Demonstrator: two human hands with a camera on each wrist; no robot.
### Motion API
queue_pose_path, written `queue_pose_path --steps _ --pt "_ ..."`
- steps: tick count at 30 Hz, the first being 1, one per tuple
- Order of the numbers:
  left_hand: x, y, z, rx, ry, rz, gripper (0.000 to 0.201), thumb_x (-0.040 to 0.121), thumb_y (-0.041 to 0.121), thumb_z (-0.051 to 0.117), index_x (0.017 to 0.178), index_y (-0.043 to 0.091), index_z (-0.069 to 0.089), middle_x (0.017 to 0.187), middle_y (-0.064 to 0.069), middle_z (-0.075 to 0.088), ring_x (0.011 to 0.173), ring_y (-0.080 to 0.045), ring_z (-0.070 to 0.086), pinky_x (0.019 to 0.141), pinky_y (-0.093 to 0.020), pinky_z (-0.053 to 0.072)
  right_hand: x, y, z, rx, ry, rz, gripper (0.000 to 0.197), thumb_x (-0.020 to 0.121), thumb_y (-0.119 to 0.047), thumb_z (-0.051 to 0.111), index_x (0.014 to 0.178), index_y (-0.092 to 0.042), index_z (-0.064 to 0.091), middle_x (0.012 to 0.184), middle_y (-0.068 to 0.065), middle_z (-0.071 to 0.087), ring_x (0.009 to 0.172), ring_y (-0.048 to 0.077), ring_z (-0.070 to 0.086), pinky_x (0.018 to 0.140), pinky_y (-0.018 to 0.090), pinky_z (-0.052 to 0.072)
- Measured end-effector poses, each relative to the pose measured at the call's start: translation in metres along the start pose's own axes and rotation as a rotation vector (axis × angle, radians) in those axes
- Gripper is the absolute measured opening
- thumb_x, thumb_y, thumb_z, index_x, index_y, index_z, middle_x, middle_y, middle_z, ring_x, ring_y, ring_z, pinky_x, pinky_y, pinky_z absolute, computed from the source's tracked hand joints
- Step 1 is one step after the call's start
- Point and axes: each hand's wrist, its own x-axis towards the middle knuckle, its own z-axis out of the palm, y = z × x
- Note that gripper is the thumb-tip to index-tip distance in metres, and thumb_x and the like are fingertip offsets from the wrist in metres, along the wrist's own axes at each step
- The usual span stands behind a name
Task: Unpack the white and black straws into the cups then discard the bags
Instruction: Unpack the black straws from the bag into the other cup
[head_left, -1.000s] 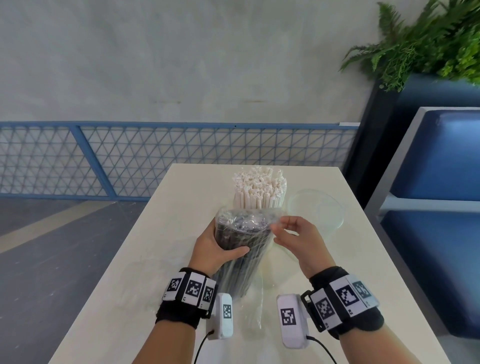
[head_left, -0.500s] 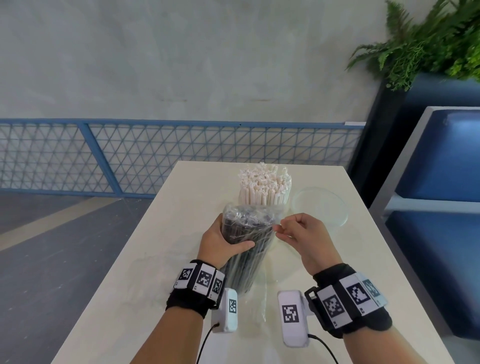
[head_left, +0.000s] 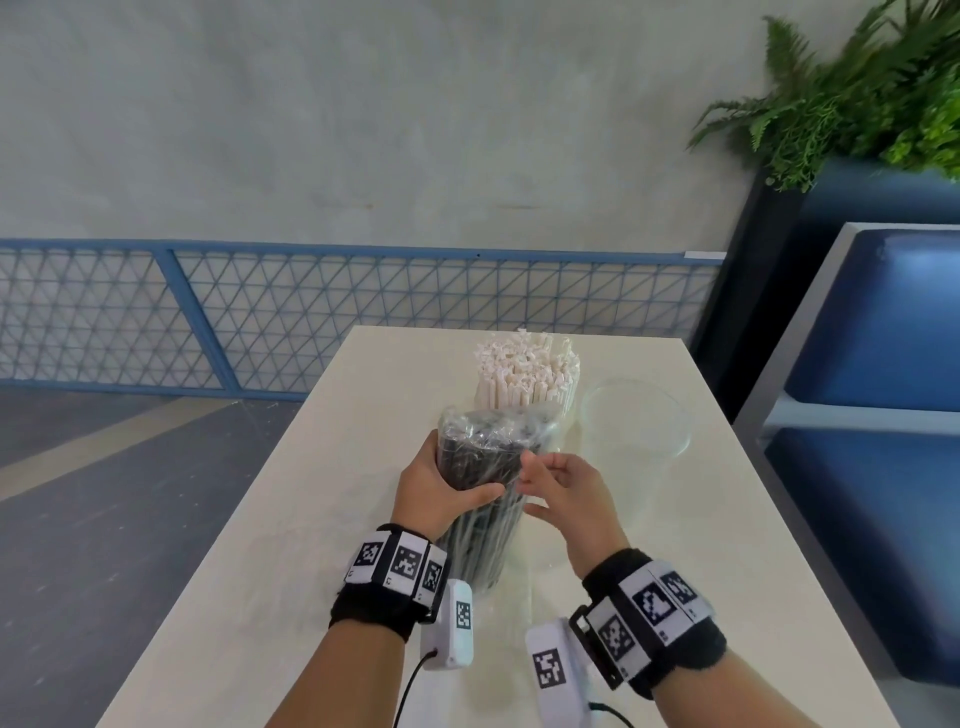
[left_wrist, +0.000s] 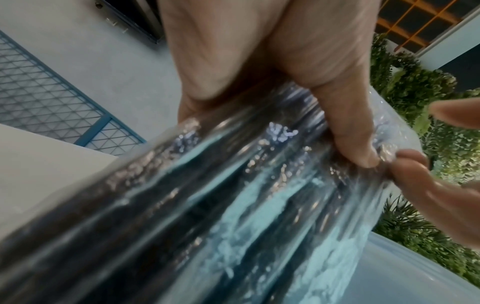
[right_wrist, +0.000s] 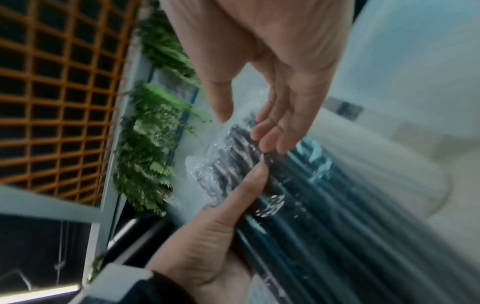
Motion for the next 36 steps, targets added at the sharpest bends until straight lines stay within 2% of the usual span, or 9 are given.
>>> queue_pose_path --steps 4,8,11,15,20,23,29,33,36 --pt "-0.001 -0.001 0.001 -0.005 0.013 0.011 0.071 0.056 0.023 0.089 0.116 0.022 0.051 0.104 0.008 0.065 0.098 -0.009 0.062 0.085 -0.023 0.049 0.005 -0.005 0.008 0.197 0.084 -0.024 0.031 0.086 -0.023 0.064 0.107 -0.001 0.055 0.098 0.014 0.062 0.076 0.014 0.067 0.062 0.027 0.054" --pt "-0.002 -0.003 0.000 -0.005 0.034 0.011 0.071 0.056 0.025 0.088 0.117 0.021 0.051 0.104 0.006 0.066 0.096 -0.010 0.063 0.087 -0.026 0.050 0.005 -0.010 0.007 0.276 0.029 0.004 0.017 0.090 -0.012 0.059 0.101 0.001 0.057 0.092 0.016 0.060 0.076 0.016 0.065 0.063 0.023 0.057" --pt "0.000 -0.003 0.000 -0.025 0.033 0.001 0.066 0.057 0.024 0.088 0.113 0.023 0.053 0.101 0.009 0.067 0.095 -0.008 0.064 0.083 -0.021 0.049 0.005 -0.017 0.004 0.300 -0.023 -0.002 0.008 0.092 -0.007 0.055 0.097 -0.002 0.054 0.088 0.015 0.059 0.074 0.020 0.067 0.068 0.024 0.057" --pt "0.000 -0.001 0.001 -0.013 0.021 -0.009 0.060 0.058 0.022 0.087 0.106 0.027 0.052 0.094 0.018 0.065 0.088 0.002 0.062 0.073 -0.008 0.046 0.008 -0.027 -0.001 0.294 -0.030 0.017 0.005 0.091 0.001 0.053 0.095 -0.002 0.052 0.085 0.016 0.058 0.065 0.016 0.069 0.065 0.023 0.058" --pt "0.001 0.000 0.002 -0.026 0.010 -0.018 0.060 0.057 0.020 0.087 0.105 0.029 0.052 0.092 0.022 0.063 0.084 0.013 0.059 0.070 -0.002 0.044 0.007 -0.031 -0.004 0.290 -0.039 -0.001 0.011 0.089 0.004 0.053 0.098 -0.001 0.052 0.092 0.023 0.056 0.062 0.015 0.070 0.060 0.021 0.058" --pt "0.002 -0.001 0.002 -0.037 -0.002 -0.015 0.059 0.058 0.018 0.087 0.102 0.034 0.051 0.092 0.022 0.063 0.077 0.022 0.056 0.067 0.002 0.041 0.007 -0.033 -0.004 0.311 -0.041 0.006 0.012 0.089 0.005 0.053 0.099 0.000 0.052 0.090 0.023 0.057 0.062 0.015 0.070 0.060 0.022 0.058" --pt "0.003 -0.002 0.004 -0.065 -0.004 -0.012 0.057 0.057 0.015 0.087 0.092 0.041 0.050 0.091 0.022 0.064 0.076 0.022 0.057 0.067 0.001 0.042 0.009 -0.038 -0.004 0.331 -0.049 0.017 0.013 0.089 0.006 0.053 0.100 0.001 0.053 0.076 0.017 0.062 0.062 0.016 0.070 0.062 0.023 0.059" --pt "0.003 -0.005 0.004 -0.077 0.002 -0.019 0.056 0.056 0.017 0.088 0.092 0.039 0.052 0.090 0.020 0.066 0.079 0.013 0.061 0.068 -0.002 0.045 0.006 -0.039 -0.001 0.347 -0.046 0.016 0.011 0.089 0.005 0.054 0.097 -0.001 0.052 0.081 0.019 0.059 0.060 0.016 0.070 0.060 0.022 0.058" --pt "0.003 -0.006 0.004 -0.075 -0.008 -0.012 0.057 0.056 0.017 0.088 0.093 0.039 0.051 0.092 0.019 0.066 0.079 0.017 0.060 0.069 -0.002 0.045 0.005 -0.042 0.000 0.334 -0.039 -0.007 0.012 0.089 0.004 0.054 0.100 0.000 0.051 0.087 0.021 0.057 0.060 0.015 0.070 0.058 0.022 0.057"
